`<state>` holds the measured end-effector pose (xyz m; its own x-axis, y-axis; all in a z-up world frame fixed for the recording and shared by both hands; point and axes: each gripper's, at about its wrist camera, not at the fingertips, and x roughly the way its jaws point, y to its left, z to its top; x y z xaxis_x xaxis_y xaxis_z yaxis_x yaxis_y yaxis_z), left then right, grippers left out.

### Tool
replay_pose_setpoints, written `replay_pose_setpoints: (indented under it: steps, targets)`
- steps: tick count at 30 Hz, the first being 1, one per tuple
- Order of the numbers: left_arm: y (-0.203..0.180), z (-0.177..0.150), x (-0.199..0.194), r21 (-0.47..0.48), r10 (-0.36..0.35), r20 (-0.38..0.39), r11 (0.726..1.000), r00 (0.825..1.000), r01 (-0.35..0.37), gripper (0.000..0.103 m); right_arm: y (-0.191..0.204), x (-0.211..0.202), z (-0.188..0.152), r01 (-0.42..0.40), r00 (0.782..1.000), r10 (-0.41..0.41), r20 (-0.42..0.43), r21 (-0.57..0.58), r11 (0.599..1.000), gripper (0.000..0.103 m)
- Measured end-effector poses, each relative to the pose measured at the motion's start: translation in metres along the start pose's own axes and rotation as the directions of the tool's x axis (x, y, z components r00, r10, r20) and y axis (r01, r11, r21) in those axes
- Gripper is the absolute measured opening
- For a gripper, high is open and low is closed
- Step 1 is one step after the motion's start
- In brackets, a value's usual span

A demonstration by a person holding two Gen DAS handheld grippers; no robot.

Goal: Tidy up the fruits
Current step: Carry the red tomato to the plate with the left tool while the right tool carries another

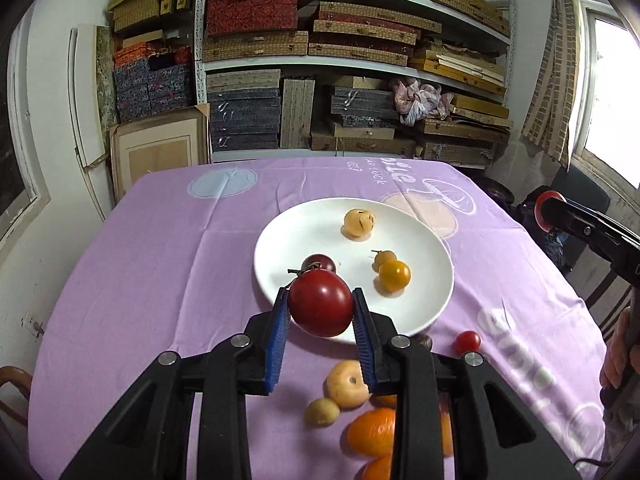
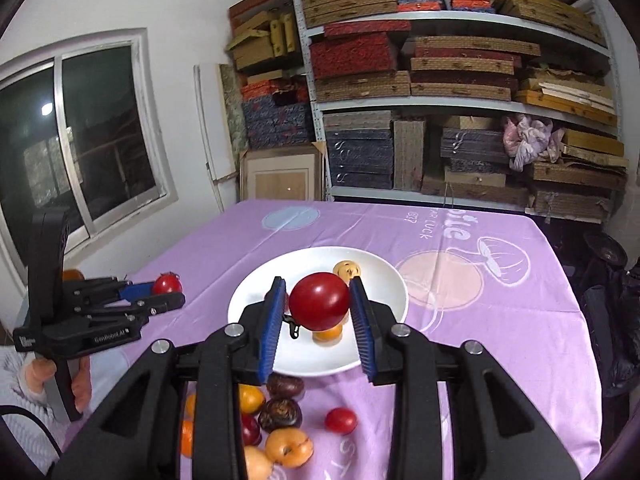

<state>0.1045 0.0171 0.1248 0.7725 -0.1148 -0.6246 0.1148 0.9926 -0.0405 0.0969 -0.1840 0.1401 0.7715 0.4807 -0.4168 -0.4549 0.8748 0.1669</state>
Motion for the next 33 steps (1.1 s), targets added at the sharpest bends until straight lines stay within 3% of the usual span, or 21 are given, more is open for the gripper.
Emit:
replay_pose_setpoints:
  steps: [5,10,25,27,29,33]
  targets:
    - [-0.014,0.0,0.055,-0.002,-0.02,-0.075,1.0,0.997,0.02,0.031,-0.011,0.065,-0.006,-0.023,0.997,0.028,-0.078,0.056,0.998,0.032]
    - [-0.018,-0.01,0.092,0.024,-0.021,-0.122,0.999,0.992,0.024,0.031,-0.015,0.116,-0.029,-0.008,0.984,0.014,-0.176,0.03,1.0,0.032]
    - [-0.001,-0.021,0.125,0.005,-0.008,-0.162,1.0,0.987,0.008,0.031,-0.005,0.155,-0.054,-0.016,0.962,0.004,-0.273,-0.042,0.999,0.033]
    - [-0.001,-0.022,0.126,0.003,-0.004,-0.162,1.0,0.987,0.005,0.031,-0.005,0.156,-0.054,-0.012,0.962,0.001,-0.273,-0.041,0.999,0.038]
    - [-0.001,-0.021,0.123,0.002,0.004,-0.152,1.0,0.988,-0.003,0.033,-0.006,0.152,-0.054,-0.006,0.966,-0.004,-0.257,-0.04,0.999,0.059]
    - [-0.003,-0.02,0.117,0.011,0.009,-0.132,1.0,0.991,-0.007,0.046,-0.006,0.14,-0.046,-0.015,0.976,0.008,-0.219,-0.03,0.999,0.061]
